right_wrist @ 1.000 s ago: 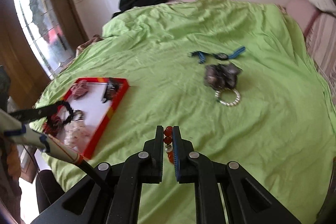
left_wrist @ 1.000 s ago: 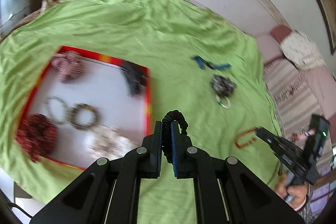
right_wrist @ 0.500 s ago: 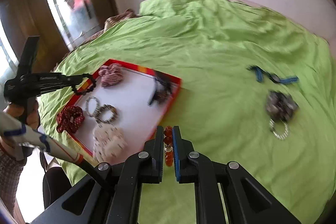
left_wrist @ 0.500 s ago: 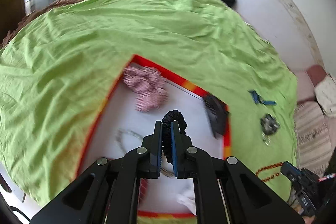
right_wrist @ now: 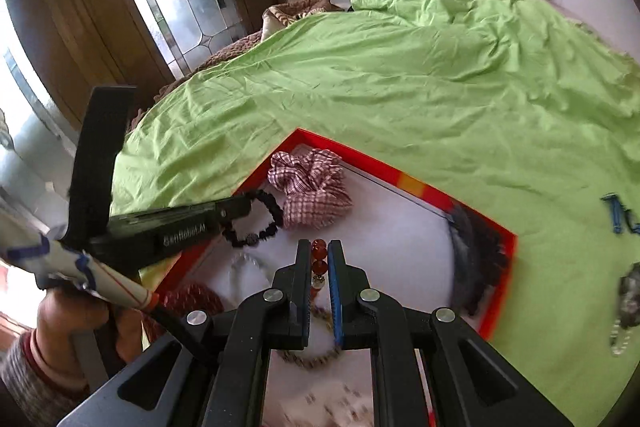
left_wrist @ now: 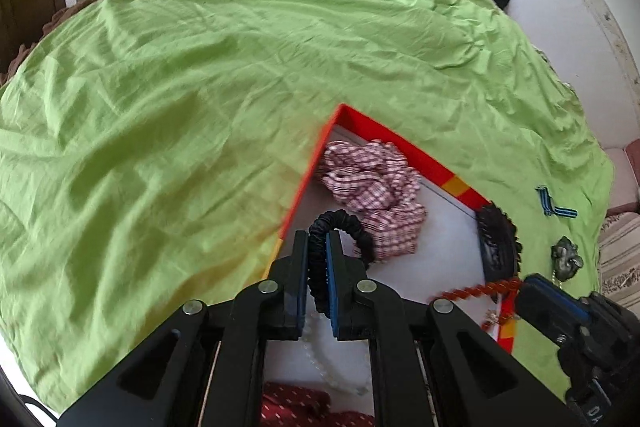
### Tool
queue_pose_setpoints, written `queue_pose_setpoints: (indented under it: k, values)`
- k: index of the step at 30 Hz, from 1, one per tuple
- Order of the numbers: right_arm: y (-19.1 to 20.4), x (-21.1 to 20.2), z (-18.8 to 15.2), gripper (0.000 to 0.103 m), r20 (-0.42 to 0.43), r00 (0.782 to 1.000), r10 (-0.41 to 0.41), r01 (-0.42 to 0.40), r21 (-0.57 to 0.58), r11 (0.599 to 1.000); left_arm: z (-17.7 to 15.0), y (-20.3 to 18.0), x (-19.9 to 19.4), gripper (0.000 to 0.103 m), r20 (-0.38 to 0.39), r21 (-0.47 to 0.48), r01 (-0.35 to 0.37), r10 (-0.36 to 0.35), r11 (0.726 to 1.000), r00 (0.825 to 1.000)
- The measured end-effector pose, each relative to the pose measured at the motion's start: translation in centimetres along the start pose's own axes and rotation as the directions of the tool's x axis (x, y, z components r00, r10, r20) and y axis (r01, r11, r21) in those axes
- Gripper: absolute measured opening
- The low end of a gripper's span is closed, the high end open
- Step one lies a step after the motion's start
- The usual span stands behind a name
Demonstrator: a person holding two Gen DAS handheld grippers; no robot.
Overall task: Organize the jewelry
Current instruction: 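Carry both bracelets into the tray, release them, and withdraw both tools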
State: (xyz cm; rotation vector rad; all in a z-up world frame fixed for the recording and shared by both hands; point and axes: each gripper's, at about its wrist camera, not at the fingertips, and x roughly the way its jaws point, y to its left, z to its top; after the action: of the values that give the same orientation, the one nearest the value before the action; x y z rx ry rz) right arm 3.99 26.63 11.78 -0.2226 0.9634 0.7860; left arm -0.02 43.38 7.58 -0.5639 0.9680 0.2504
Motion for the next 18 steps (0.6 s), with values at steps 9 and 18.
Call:
queue_pose_setpoints:
  k: [9,18]
  values:
    - [-2.9,4.4,-2.3,0.027,-0.093,0.993,-0.077,0.082,0.049,0.995,-0.4,-0.2,-0.9,0.022,0.029,0.022,0.018,-0.018,1.000,0.999]
    - [-3.8,-1.7,-4.2,0.044,0.009,0.998,-0.067,0.066,0.060,0.996,-2.9,-1.5,-6.9,0.029,0.140,0.042,-0.045,0.038,0.998,0.989]
